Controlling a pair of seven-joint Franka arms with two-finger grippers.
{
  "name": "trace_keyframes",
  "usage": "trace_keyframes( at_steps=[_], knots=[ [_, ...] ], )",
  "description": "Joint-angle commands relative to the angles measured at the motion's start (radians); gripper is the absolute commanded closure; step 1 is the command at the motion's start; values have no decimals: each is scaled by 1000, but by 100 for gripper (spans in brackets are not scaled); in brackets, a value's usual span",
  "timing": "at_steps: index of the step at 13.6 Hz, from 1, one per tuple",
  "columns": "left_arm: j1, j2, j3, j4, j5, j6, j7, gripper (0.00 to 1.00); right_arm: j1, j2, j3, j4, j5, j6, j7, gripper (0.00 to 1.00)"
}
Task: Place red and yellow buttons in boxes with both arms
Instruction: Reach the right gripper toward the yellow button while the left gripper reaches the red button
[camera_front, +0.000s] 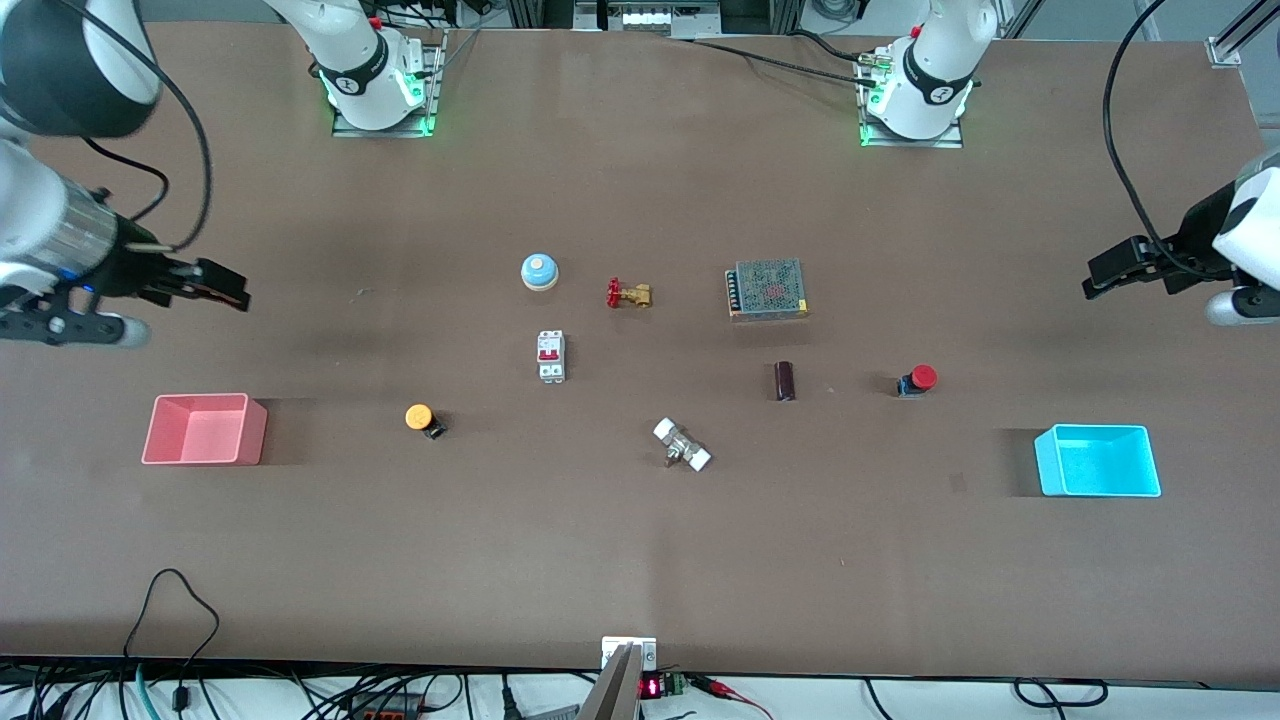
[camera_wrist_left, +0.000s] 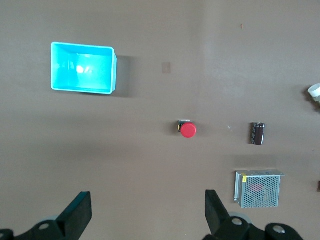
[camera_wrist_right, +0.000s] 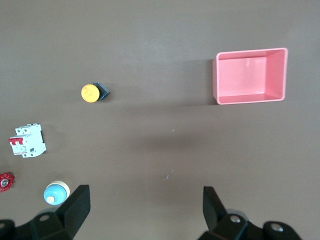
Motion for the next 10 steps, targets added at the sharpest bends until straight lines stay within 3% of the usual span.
trace_keyframes(
  at_steps=[1, 5, 10],
  knots=[
    [-4, 89, -4, 6, -4, 1, 3, 0, 44, 97, 4, 5, 0, 127, 4, 0],
    [-24, 267, -4, 54, -7, 43, 16, 0, 99, 214, 1, 10, -10, 281, 60, 0],
    [-104, 398, -3, -9, -11, 239, 18, 0, 163, 330, -1, -4, -17, 419, 114, 0]
  ],
)
